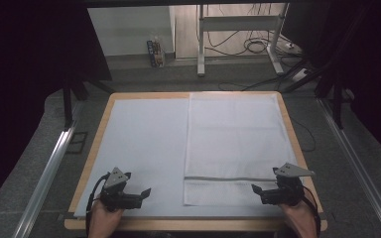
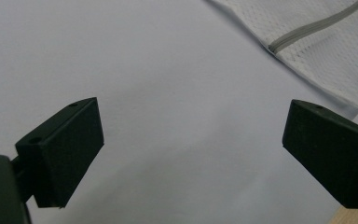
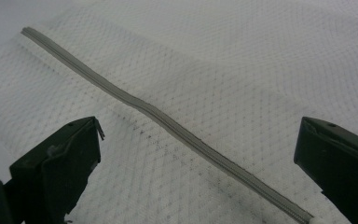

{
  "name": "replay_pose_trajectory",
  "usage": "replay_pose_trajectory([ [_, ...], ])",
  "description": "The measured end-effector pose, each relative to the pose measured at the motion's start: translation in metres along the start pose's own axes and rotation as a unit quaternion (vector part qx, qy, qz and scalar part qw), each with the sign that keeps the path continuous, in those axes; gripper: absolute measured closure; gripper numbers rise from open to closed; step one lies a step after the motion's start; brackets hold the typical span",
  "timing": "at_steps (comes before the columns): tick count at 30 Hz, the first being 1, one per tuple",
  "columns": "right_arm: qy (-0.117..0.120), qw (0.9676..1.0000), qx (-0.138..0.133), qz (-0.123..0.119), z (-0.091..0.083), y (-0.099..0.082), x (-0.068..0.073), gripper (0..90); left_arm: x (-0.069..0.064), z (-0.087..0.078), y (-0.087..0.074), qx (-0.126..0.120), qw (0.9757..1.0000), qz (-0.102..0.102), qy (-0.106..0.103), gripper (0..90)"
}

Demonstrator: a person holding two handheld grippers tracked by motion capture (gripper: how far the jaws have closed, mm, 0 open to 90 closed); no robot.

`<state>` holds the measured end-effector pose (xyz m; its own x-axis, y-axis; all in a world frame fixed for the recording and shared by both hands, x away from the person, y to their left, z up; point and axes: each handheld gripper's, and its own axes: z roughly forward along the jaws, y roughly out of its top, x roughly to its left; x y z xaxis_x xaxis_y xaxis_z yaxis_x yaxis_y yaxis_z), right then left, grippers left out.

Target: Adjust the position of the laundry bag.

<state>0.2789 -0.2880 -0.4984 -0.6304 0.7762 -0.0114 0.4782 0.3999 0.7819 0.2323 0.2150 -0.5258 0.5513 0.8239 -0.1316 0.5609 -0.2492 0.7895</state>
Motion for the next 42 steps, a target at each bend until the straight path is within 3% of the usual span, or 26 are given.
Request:
replay_pose_trajectory([
  [3,0.001,1.0000,0.004,-0.005,0.001,0.000,0.000,0.4,0.004,0.000,-0.002,0.005,0.9999,-0.011,-0.008,5.3],
  [12,0.000,0.9999,0.010,-0.003,0.003,0.001,0.002,0.9,0.001,0.004,-0.004,0.018,0.9994,0.026,0.016,4.8],
  [18,0.003,0.9999,0.012,-0.001,0.004,0.001,0.002,0.9,0.001,0.007,-0.005,0.010,0.9994,0.032,0.007,5.0],
  [21,0.003,0.9999,0.014,-0.002,0.004,0.001,0.002,1.0,0.001,0.008,-0.004,0.014,0.9992,0.031,0.020,1.6],
  [33,-0.011,0.9995,0.030,-0.007,0.008,0.001,0.002,3.0,-0.007,0.025,0.010,0.048,0.9983,0.028,0.020,2.3],
  [42,-0.023,0.9997,0.012,0.002,0.009,0.002,-0.002,0.7,-0.006,0.032,0.020,0.035,0.9990,0.024,0.010,1.9],
])
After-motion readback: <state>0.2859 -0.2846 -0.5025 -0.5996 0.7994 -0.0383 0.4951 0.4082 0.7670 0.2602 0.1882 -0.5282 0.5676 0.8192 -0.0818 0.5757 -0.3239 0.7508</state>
